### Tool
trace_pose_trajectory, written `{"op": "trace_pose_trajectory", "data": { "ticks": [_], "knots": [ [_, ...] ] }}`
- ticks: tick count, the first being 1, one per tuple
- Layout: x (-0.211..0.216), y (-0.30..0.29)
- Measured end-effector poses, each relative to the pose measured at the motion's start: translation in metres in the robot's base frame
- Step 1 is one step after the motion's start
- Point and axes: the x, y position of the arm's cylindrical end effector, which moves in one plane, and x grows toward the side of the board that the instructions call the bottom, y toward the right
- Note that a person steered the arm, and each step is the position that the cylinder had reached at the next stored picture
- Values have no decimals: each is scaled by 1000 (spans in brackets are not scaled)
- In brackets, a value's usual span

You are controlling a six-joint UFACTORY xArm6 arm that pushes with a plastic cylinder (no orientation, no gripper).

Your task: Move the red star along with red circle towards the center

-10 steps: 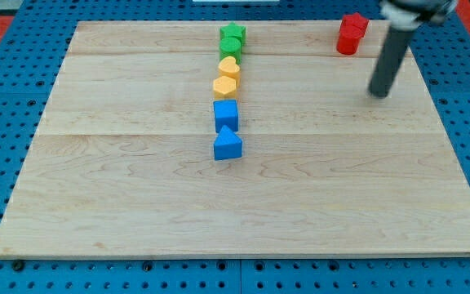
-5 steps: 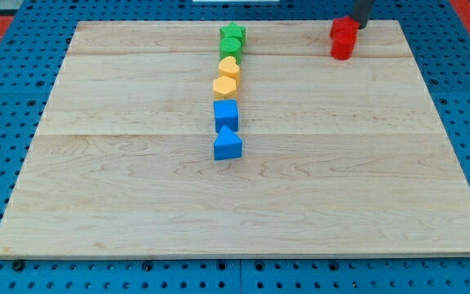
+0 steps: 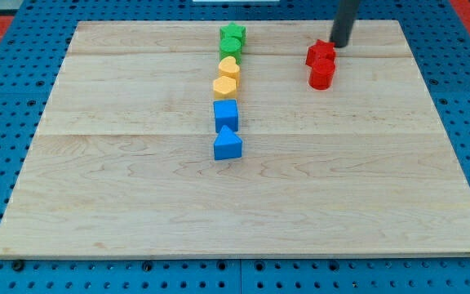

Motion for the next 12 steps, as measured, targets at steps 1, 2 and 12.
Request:
{"op": "trace_pose_trajectory", "data": {
  "ticks": [1,2,12],
  "knots": [
    [1,-25],
    [41,-25],
    [153,-23]
  ]
}}
